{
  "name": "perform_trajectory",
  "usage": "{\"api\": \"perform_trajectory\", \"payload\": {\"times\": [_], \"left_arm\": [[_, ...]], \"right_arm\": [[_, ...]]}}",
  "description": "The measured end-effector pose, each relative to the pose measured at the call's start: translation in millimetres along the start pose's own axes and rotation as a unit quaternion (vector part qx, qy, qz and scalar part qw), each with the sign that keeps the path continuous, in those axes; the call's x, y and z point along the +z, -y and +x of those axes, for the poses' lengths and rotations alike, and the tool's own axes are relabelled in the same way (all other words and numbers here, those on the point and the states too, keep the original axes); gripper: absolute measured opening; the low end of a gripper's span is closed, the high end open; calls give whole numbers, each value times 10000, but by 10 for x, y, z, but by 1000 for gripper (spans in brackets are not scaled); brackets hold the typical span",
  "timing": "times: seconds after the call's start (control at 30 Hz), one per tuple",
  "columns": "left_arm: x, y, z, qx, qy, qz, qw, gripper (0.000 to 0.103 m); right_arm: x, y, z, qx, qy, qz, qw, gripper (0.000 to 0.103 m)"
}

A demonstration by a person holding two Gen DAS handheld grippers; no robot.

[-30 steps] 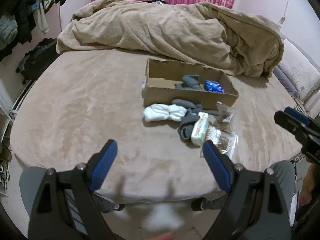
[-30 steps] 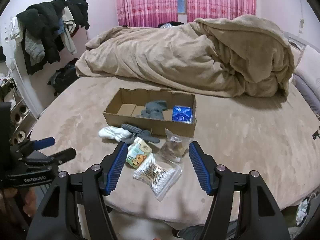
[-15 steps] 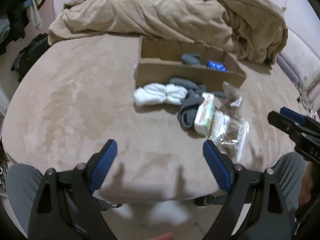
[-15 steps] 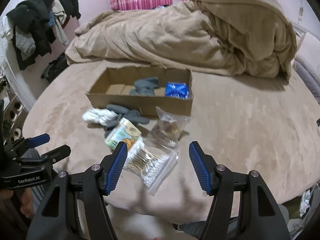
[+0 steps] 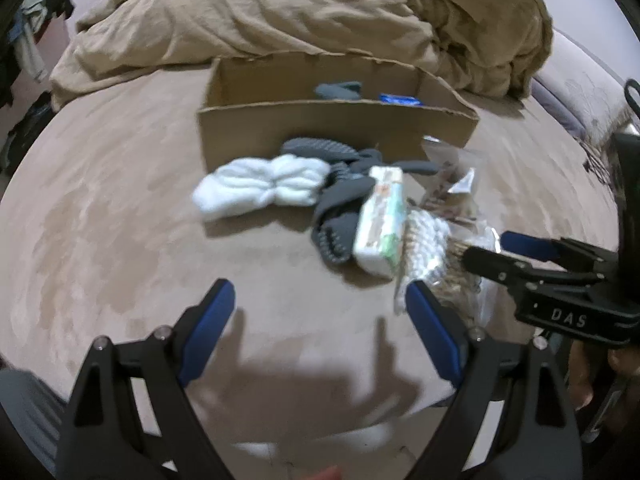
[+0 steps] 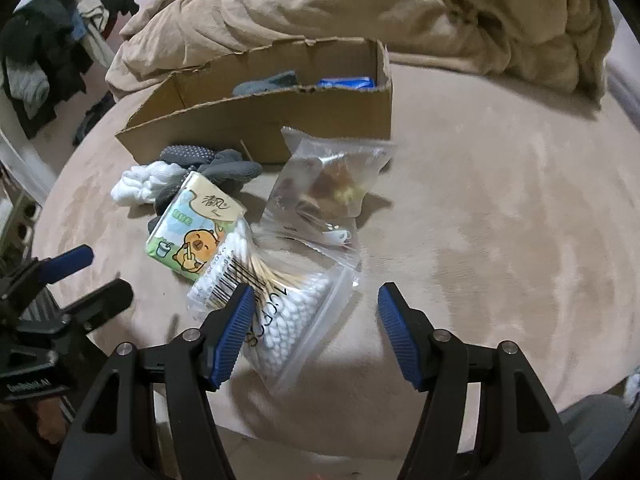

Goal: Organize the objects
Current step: 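Grasp the green-white tissue pack with the left tool while the right tool grasps the cotton swab bag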

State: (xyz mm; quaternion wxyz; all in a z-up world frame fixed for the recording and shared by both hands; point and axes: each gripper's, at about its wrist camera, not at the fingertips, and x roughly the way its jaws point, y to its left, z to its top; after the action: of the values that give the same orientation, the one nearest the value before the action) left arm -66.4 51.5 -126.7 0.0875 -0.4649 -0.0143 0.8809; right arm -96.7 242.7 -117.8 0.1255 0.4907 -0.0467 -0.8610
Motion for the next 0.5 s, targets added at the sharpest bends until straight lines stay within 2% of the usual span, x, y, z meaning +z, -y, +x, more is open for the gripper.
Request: {"api": "perform_trajectory", "payload": {"times": [0.07,0.13,0.3,0.5], "left_arm": [[41,41,46,-53,15,108,9999,87],[85,72,90,-123,17,206,9997,82],[239,121,201,-352,38,284,9990,57],[298,177,315,-524,-116,359,9979,47]], "right_arm": [[4,43,41,272,-1,119,9996,68],[6,66,76,467,-36,221,9987,68],[3,61,127,706,-113,273,9971,68],[-58,77,140,964,-156,338,9946,67]]}}
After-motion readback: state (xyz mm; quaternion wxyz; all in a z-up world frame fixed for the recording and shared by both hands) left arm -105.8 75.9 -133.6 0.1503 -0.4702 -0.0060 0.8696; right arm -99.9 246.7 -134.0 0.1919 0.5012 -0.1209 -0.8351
